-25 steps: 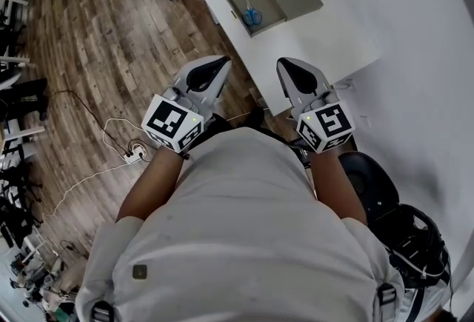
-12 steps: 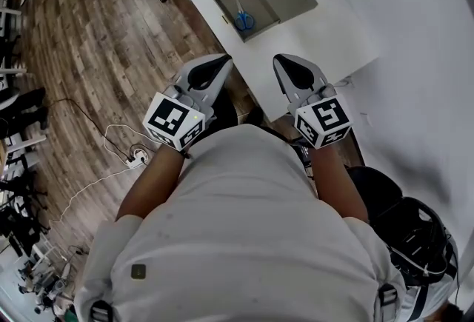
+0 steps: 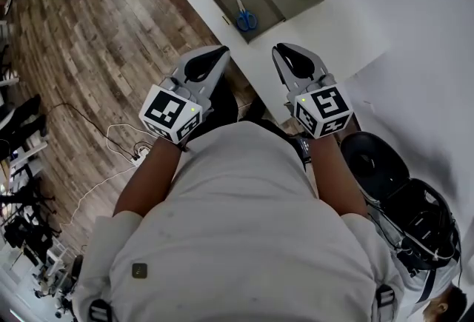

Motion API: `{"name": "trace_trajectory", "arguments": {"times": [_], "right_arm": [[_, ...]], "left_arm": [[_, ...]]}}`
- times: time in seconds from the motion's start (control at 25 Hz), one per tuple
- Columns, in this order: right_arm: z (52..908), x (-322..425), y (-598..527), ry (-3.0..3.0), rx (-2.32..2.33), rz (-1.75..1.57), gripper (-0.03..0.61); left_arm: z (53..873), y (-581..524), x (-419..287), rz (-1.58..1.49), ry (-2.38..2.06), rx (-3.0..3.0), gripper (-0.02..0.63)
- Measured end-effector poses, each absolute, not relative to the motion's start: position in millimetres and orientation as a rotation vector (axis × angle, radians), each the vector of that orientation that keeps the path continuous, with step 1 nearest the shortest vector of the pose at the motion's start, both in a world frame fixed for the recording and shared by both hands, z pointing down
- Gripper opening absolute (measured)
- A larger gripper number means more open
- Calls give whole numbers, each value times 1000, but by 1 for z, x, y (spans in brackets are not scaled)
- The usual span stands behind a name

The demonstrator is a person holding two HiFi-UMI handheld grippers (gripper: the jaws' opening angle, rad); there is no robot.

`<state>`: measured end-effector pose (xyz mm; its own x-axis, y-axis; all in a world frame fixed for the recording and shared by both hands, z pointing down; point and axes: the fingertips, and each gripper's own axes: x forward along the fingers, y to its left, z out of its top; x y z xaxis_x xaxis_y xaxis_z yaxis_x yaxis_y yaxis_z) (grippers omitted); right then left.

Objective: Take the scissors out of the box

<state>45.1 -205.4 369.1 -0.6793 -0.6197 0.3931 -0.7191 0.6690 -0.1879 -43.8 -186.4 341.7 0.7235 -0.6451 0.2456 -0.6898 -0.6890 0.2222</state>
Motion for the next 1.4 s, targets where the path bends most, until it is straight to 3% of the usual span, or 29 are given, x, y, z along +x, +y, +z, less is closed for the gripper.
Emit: {"name": "trace_trajectory", "arguments": {"times": [0.44,0.64,1.4], "right_arm": [[450,34,-229,-2410,1036,602,84],[479,45,-197,-2373,1075,624,87],[575,9,-310,-2158,953,769,103]], "left_arm": [[386,-216,-52,272,-974,2608,2],[412,-181,-38,311,-915,2605,2],[470,-300,-69,345,-844,2499,2]]}}
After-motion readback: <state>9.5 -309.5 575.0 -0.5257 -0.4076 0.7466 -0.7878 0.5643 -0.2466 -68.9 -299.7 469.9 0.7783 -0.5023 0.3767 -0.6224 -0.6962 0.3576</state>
